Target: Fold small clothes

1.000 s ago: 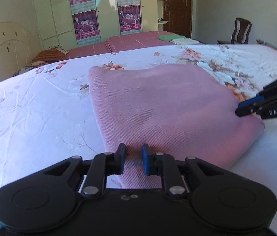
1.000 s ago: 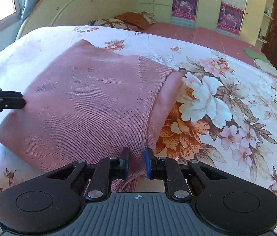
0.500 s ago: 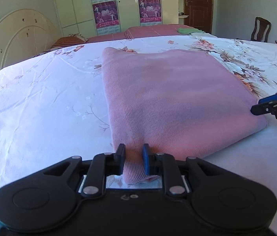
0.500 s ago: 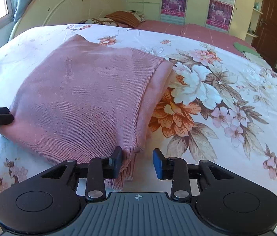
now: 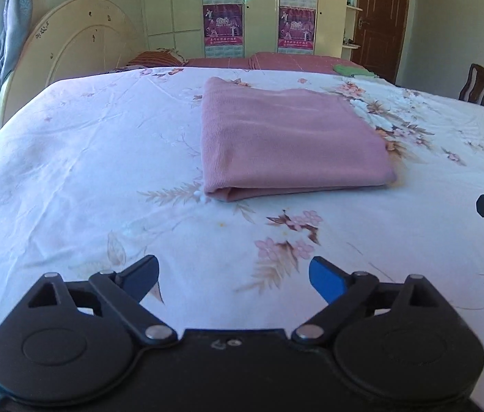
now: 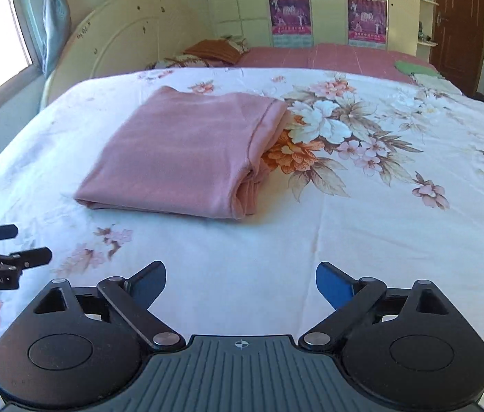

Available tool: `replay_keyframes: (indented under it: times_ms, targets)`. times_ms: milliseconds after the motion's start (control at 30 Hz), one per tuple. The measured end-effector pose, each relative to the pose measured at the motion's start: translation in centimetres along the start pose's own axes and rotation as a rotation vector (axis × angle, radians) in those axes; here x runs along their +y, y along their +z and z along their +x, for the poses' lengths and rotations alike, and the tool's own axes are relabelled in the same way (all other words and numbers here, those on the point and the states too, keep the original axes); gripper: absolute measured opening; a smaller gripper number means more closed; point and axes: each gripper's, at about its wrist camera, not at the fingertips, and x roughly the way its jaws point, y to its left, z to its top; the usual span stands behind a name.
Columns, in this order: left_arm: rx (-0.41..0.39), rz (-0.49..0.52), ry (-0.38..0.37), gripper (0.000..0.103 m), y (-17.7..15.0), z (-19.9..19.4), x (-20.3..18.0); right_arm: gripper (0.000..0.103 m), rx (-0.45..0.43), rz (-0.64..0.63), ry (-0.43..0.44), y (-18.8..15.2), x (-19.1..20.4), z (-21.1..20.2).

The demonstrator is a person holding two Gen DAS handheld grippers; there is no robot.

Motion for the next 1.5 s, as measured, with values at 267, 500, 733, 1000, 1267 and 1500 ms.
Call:
replay_keyframes:
  times_ms: [267, 500, 733, 1000, 1267, 1500]
  targets:
    - [-0.194, 0.021, -0.019, 0.095, -2.2, -12.1, -4.5, 0.103, -0.149, -0.001, -0.046, -4.7, 4.3, -12.3]
    - [-0.271, -0.039, -0.085, 0.095, -3.6, -19.1, -5.7, 0.103, -0.26, 0.057, -0.08, -8.7, 5.7, -19.5]
    - [-0.328, -0.042, -0.089, 0.095, -4.7, -22.3, -6.6, 0.103, -0.336, -0.014, -0.14, -10.1, 7.9, -24.0]
    - [-0.358, -0.05, -0.088, 0.095, -5.1, -23.7, -6.8, 0.103, -0.371, -0.063, -0.137, -10.2, 9.4, -25.4]
    - [-0.362, -0.041, -0.089, 0.095, -5.2, -23.9, -6.7, 0.103, -0.381, -0.054, -0.139, -10.4, 8.9, -25.7]
    - [-0.361, -0.035, -0.092, 0.095, -5.0, -23.7, -6.8, 0.103, -0.376, -0.052, -0.142, -10.4, 8.6, -25.6]
